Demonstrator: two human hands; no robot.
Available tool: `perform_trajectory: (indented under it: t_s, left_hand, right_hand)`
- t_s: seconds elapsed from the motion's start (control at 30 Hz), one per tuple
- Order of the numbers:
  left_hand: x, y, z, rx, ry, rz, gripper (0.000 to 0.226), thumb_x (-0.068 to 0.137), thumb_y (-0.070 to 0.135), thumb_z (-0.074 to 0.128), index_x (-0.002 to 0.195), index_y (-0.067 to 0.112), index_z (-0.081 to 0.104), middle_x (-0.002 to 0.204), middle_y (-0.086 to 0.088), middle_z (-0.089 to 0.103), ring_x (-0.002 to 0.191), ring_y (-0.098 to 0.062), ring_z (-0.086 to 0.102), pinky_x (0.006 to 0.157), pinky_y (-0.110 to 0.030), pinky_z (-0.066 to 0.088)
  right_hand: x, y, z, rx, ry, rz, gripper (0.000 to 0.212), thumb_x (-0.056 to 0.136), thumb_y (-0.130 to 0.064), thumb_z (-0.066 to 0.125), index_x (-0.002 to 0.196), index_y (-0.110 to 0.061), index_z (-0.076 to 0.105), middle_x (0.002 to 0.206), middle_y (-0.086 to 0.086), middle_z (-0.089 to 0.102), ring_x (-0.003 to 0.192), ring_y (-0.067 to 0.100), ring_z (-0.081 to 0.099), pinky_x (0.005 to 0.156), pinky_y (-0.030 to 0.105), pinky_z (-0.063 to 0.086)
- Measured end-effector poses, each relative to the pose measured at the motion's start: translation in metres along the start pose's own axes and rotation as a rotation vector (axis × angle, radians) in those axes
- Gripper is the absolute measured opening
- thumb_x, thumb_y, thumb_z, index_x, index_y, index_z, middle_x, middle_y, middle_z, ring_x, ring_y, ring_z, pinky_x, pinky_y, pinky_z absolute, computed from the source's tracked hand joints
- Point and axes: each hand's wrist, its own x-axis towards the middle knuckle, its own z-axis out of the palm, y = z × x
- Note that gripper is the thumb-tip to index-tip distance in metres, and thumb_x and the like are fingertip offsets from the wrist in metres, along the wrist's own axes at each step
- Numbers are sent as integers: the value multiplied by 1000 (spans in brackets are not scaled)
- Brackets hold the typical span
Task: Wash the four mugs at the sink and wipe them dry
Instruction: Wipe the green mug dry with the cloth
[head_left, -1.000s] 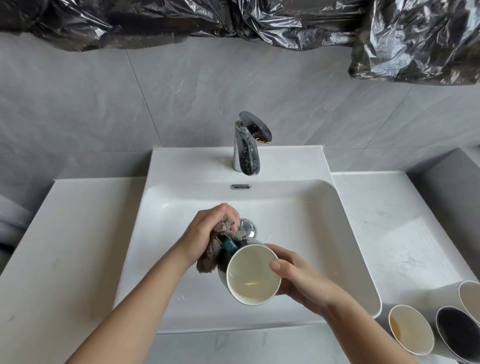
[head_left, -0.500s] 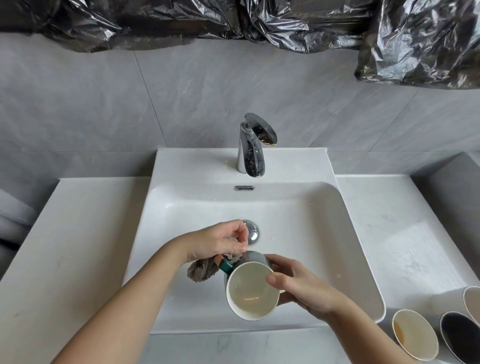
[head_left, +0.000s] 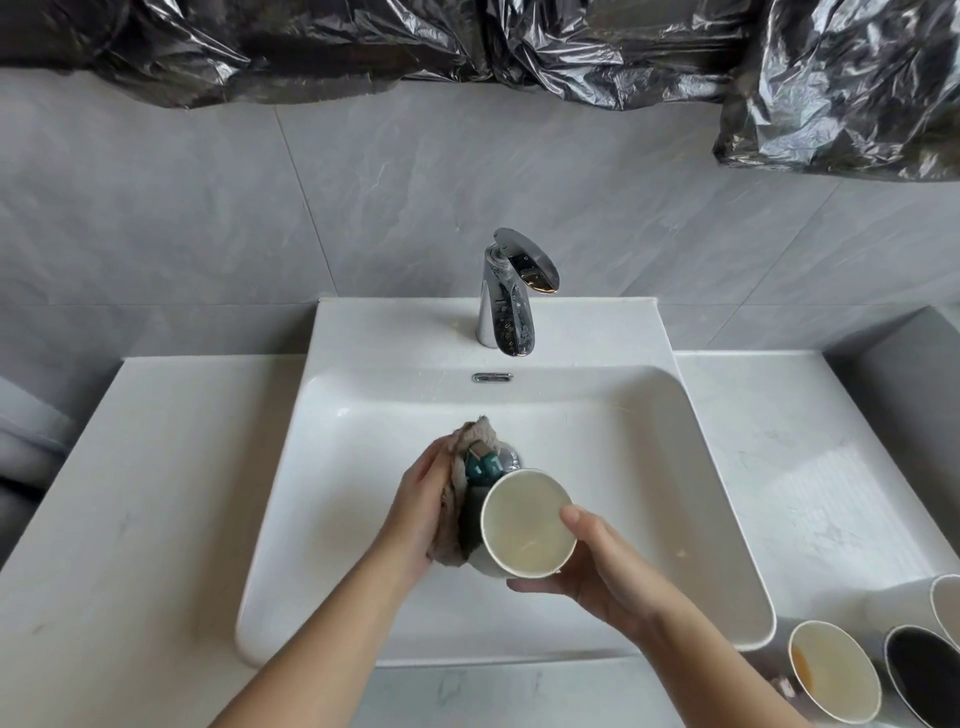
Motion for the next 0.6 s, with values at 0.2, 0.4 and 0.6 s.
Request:
perform_trajectory:
  t_s: [0.2, 0.4, 0.6]
  left_hand:
    - [-8, -1, 3, -51, -130, -300, 49, 69, 58, 71, 97, 18, 70, 103, -7, 62, 94, -23, 54, 79, -34, 40]
    - [-31, -8, 8, 97, -56, -118, 45, 92, 54, 51, 115, 20, 69, 106, -7, 71, 93, -17, 65, 73, -28, 51]
    - [-45, -15, 9, 151, 22, -47, 86, 54, 64, 71, 124, 18, 52, 122, -8, 65, 114, -22, 61, 99, -45, 47]
  right_hand:
    - [0, 4, 3, 107, 9, -19, 72, 45, -57, 92, 104, -19, 78, 103, 13, 73, 92, 33, 69, 73, 43, 60]
    - [5, 7, 4, 14, 171, -69, 60, 69, -47, 71, 118, -12, 69, 116, 18, 65, 107, 32, 65, 80, 44, 59]
    - [11, 5, 10, -51, 274, -166, 59, 70, -47, 73, 118, -14, 68, 121, 18, 65, 116, 31, 63, 85, 45, 59]
